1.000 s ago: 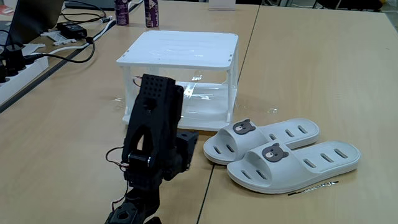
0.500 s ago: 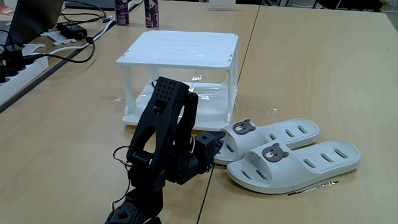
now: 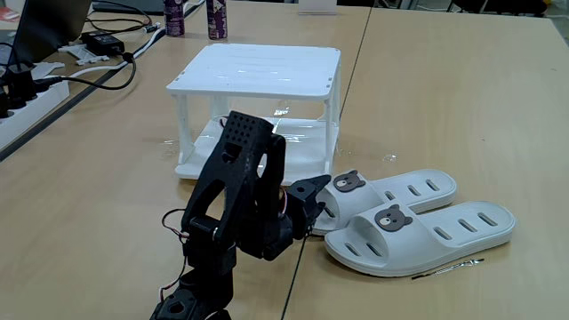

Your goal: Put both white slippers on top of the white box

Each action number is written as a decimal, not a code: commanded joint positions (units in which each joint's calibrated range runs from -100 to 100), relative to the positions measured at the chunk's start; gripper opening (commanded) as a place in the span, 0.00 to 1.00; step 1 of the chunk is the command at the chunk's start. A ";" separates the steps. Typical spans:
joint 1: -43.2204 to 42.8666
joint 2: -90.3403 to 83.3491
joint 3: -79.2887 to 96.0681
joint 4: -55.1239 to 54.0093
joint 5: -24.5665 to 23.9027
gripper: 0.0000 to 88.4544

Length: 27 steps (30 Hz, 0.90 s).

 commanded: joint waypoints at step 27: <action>4.01 8.96 -36.05 19.94 0.42 0.01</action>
